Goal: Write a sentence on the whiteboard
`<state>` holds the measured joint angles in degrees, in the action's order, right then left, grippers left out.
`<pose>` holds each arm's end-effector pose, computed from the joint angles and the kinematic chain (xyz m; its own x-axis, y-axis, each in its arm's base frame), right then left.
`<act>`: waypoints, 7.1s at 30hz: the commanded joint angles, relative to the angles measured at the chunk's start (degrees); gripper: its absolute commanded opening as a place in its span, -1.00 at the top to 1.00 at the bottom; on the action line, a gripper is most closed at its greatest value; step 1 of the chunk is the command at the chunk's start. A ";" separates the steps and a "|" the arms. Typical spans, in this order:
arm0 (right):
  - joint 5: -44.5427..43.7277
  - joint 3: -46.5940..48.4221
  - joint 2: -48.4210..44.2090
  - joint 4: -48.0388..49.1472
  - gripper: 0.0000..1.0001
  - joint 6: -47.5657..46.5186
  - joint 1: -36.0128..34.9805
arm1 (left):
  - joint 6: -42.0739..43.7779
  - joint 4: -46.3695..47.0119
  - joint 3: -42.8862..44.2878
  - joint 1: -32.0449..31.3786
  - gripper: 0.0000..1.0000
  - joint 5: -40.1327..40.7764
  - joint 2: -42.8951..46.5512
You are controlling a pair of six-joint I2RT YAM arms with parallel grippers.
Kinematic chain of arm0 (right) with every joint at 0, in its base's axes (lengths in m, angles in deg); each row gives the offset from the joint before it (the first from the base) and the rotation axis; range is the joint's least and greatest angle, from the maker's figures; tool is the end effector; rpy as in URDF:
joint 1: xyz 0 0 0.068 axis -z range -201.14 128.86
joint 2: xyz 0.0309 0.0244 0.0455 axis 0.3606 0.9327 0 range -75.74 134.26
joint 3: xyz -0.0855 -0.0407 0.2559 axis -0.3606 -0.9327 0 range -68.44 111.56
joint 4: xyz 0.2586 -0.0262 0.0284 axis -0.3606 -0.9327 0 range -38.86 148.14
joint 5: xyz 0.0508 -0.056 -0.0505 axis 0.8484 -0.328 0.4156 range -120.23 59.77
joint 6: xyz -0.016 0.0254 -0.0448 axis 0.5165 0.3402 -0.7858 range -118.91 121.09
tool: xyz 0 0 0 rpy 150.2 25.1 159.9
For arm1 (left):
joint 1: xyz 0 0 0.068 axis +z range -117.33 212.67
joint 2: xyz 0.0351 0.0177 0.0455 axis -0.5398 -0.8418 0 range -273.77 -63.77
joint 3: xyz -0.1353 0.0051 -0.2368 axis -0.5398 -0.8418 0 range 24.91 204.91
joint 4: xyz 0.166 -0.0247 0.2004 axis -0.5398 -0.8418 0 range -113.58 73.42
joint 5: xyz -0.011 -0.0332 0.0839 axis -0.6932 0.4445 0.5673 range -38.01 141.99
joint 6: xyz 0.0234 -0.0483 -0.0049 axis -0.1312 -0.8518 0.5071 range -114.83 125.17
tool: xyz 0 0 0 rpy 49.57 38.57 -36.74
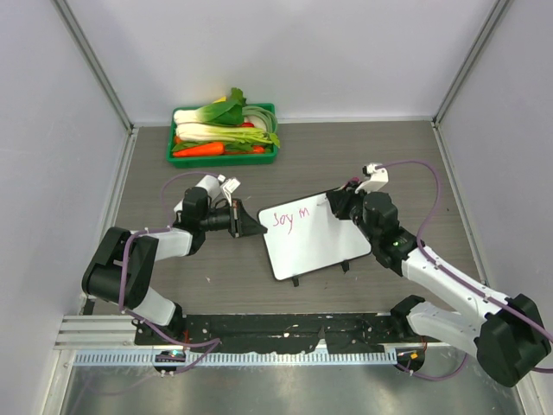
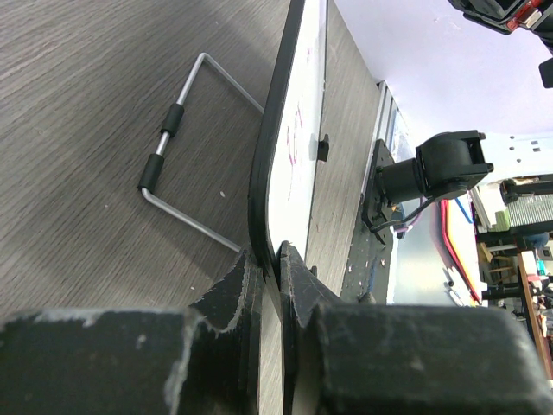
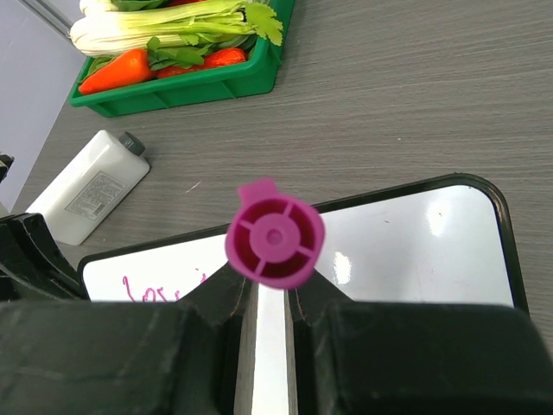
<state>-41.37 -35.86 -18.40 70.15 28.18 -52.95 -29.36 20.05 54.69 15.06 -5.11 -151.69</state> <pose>0.2002 0.1161 0.2636 -0.3297 0.3213 -0.8877 -0.2326 0.8837 0.4062 0.2555 -0.1124 0.1667 -0.8031 -0.0681 -0.5919 0.5506 0.2946 -0.7810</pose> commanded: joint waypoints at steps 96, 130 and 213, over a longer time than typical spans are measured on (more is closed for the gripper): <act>1.46 -2.08 -3.64 -2.25 0.97 -0.64 1.84 | 3.15 -1.82 -0.16 -0.59 1.00 -0.29 -1.55; 0.68 3.46 -0.04 1.26 0.97 0.33 2.10 | 3.15 -1.90 -0.07 -0.67 1.00 -0.55 -1.73; -1.17 0.38 0.49 -0.23 0.97 -0.29 2.37 | 3.15 -1.99 0.28 -0.67 1.00 -0.64 -2.26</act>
<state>-40.19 -37.72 -19.66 69.37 28.27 -50.89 -30.21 20.22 54.93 15.11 -5.24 -152.44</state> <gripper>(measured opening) 0.180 0.107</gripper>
